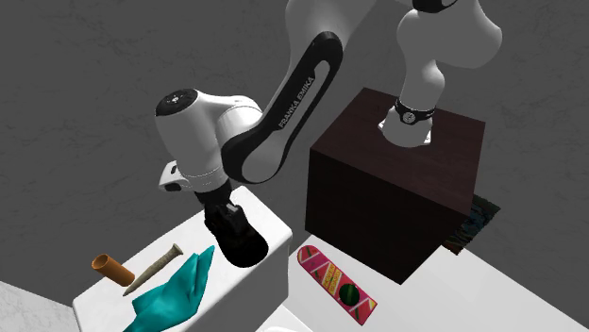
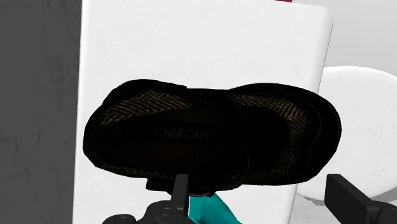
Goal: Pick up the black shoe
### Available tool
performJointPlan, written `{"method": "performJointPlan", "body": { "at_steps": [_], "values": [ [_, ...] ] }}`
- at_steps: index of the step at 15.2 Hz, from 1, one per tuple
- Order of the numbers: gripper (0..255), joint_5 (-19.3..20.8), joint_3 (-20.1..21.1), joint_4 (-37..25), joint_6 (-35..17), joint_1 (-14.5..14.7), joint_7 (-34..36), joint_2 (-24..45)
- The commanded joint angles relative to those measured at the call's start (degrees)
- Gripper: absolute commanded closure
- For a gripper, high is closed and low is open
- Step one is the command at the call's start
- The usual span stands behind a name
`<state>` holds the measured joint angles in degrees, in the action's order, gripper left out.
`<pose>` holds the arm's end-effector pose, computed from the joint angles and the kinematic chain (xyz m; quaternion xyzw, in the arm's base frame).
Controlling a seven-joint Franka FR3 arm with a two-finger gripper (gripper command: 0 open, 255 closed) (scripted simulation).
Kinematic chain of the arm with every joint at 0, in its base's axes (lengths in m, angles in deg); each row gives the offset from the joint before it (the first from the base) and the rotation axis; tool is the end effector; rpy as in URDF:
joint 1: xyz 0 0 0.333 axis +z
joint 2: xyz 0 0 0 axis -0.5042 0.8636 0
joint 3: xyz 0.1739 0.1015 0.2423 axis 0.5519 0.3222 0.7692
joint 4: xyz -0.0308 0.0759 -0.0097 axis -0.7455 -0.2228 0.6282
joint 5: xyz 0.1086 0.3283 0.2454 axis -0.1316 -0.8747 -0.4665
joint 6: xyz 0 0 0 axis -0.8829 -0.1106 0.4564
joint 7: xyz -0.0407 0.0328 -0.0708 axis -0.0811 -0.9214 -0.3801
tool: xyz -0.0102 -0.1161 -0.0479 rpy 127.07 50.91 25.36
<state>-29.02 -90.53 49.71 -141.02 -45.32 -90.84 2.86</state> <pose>0.6402 -0.2949 0.1413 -0.9985 0.0487 -0.0044 0.0263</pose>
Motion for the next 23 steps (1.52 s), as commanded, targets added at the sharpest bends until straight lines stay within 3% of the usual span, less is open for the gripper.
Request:
{"method": "performJointPlan", "body": {
  "at_steps": [1, 4, 5, 14, 23],
  "values": [
    [0, -0.28, 0.25, -0.34, -0.96, -0.22, -0.24, 1.27],
    [0, -0.46, 0.43, -0.57, -1.63, -0.34, -0.37, 2.18],
    [255, -0.46, 0.43, -0.48, -1.67, -0.29, -0.33, 2.13],
    [255, -0.46, 0.43, -0.58, -1.63, -0.34, -0.37, 2.19],
    [255, 0.66, -0.58, 0.35, 2.42, 0.35, 0.45, -2.81]
  ]
}}
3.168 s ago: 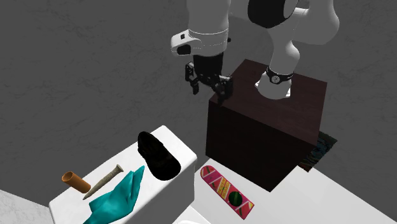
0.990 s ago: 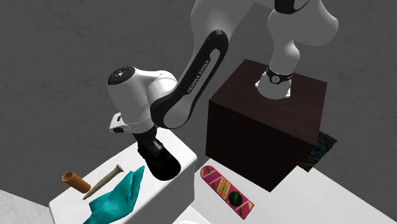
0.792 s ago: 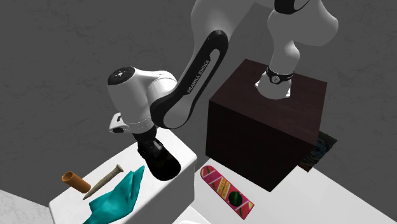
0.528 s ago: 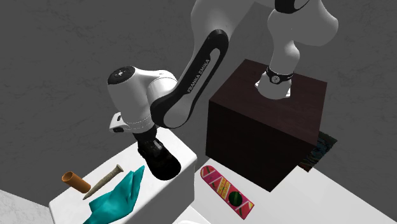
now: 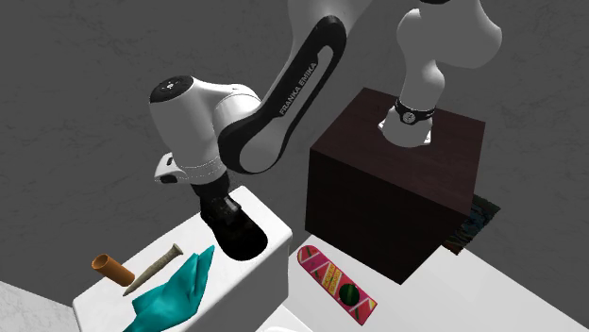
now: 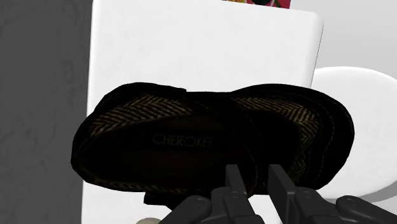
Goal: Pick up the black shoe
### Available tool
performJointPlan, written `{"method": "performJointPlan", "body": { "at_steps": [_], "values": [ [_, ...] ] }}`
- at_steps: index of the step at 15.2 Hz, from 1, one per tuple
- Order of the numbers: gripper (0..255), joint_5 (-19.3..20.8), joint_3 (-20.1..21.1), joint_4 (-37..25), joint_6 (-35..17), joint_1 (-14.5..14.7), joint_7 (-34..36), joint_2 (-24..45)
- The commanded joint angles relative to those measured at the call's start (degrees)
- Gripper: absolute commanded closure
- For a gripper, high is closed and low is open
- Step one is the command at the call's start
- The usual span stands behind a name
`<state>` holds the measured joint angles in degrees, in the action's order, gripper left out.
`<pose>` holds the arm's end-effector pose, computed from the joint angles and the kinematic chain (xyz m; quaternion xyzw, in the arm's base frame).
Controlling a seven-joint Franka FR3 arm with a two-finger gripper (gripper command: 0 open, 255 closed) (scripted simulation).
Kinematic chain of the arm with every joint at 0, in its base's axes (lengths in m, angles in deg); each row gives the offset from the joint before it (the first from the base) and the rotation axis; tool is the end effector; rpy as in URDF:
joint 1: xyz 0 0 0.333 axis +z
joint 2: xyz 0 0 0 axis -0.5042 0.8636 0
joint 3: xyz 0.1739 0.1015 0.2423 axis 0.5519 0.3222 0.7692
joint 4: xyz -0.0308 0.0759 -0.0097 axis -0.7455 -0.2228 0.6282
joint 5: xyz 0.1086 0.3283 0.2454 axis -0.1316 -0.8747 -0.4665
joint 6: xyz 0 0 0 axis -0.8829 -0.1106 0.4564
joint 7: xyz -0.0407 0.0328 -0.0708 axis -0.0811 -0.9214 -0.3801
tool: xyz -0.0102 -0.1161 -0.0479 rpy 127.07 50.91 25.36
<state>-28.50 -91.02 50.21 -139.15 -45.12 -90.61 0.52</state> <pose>0.6396 -0.2966 0.1637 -0.9985 0.0487 -0.0042 0.0264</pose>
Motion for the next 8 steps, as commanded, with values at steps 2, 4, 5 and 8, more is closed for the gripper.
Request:
{"method": "performJointPlan", "body": {
  "at_steps": [2, 4, 5, 8],
  "values": [
    [255, 0.40, -0.30, -0.12, 1.53, 0.29, 0.42, -1.49],
    [255, 0.67, -0.51, -0.12, 2.52, 0.42, 0.62, -2.50],
    [255, 0.80, -0.61, -0.14, 3.02, 0.48, 0.72, -2.99],
    [255, 0.96, -0.72, -0.18, 3.61, 0.55, 0.83, -3.54]
  ]
}}
